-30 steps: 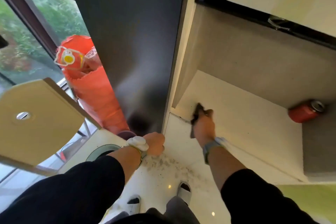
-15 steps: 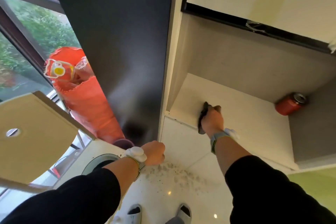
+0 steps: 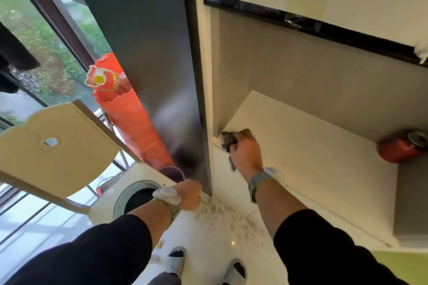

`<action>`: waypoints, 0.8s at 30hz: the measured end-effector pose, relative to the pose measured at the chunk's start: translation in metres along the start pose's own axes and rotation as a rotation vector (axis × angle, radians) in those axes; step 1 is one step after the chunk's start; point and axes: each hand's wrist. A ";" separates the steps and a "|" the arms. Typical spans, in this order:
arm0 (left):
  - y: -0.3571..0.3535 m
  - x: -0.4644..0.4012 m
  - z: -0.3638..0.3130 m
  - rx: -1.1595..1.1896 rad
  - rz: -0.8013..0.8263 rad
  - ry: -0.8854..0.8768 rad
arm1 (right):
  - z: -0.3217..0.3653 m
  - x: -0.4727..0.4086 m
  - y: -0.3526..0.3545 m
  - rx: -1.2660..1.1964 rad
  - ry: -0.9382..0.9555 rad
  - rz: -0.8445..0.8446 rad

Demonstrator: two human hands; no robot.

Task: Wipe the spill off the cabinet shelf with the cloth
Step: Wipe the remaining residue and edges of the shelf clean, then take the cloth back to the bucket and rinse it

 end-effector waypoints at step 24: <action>0.023 -0.076 -0.154 -0.138 -0.017 -0.252 | -0.222 0.032 0.149 0.051 -0.593 -0.198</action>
Point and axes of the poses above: each hand's wrist, its own x-axis away from the middle knuckle, its own y-axis out of the back of the hand, z = x × y, and after that the axes turned 13 degrees about -y, right-handed
